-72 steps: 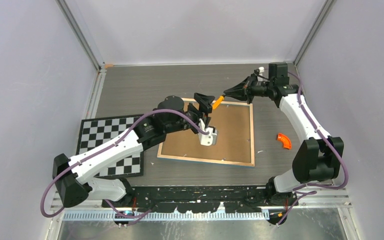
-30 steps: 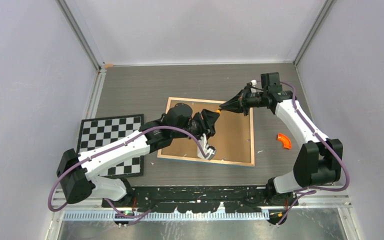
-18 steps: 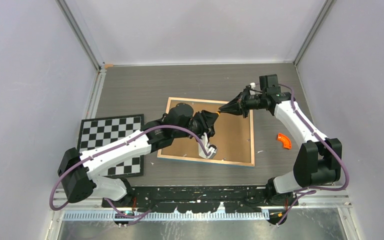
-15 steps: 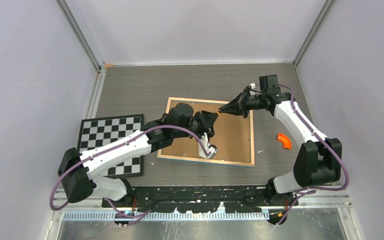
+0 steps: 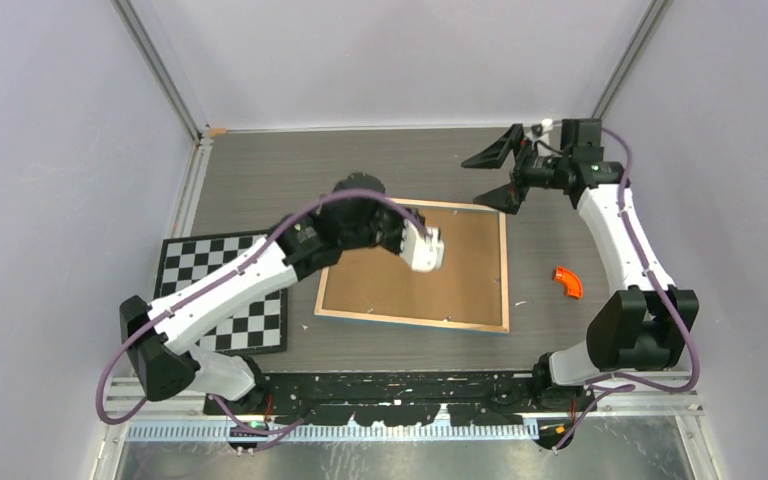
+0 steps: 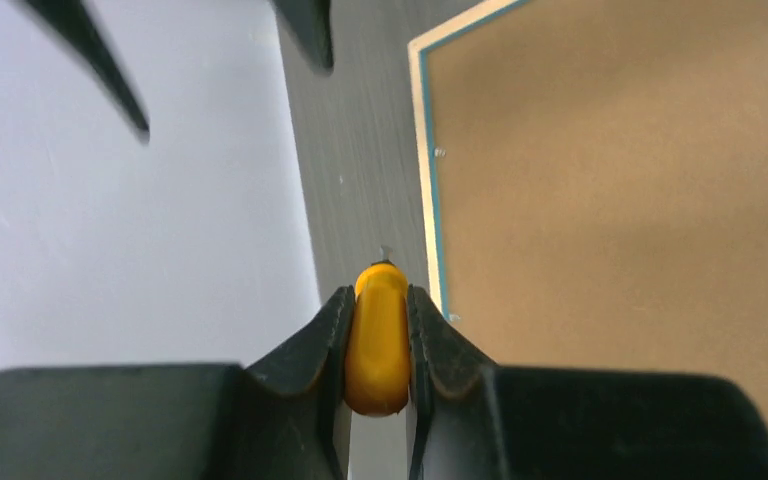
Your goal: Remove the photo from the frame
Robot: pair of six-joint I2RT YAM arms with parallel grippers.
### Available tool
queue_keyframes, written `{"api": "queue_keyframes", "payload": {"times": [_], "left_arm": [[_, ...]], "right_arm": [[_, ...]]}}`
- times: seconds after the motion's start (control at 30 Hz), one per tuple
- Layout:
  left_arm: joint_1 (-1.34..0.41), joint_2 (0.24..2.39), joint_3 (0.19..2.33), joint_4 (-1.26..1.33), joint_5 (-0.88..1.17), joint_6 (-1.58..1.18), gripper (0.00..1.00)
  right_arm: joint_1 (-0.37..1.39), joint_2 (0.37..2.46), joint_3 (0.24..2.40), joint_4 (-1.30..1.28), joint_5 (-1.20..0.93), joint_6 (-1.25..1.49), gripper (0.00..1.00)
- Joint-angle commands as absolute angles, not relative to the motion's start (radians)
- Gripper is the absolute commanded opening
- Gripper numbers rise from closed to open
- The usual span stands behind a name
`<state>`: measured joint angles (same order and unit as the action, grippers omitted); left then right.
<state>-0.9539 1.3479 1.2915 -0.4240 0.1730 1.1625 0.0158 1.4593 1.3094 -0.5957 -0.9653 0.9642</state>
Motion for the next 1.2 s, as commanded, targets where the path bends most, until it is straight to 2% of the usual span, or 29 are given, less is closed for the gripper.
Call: {"api": "queue_keyframes", "payload": {"times": [0.0, 0.2, 0.37, 0.73, 0.93, 1.17], "left_arm": [[-0.839, 1.405, 1.493, -0.651, 0.128, 0.732, 0.00], [-0.610, 1.520, 1.668, -0.830, 0.200, 0.277, 0.00], [-0.422, 1.570, 1.683, -0.905, 0.366, 0.117, 0.00], [-0.391, 1.571, 1.446, -0.721, 0.277, 0.242, 0.00], [-0.392, 1.620, 1.422, -0.625, 0.284, 0.307, 0.00], [-0.391, 1.660, 1.424, -0.629, 0.289, 0.454, 0.00]], "right_arm": [[-0.024, 1.461, 1.477, -0.805, -0.867, 0.638, 1.00], [-0.033, 1.446, 1.519, -0.934, -0.738, 0.359, 1.00], [-0.032, 1.465, 1.480, -1.072, -0.648, 0.103, 1.00], [-0.033, 1.547, 1.295, -1.149, -0.551, -0.065, 1.00], [-0.035, 1.574, 1.240, -1.109, -0.416, -0.085, 1.00], [-0.033, 1.608, 1.248, -1.097, -0.454, -0.088, 0.96]]}}
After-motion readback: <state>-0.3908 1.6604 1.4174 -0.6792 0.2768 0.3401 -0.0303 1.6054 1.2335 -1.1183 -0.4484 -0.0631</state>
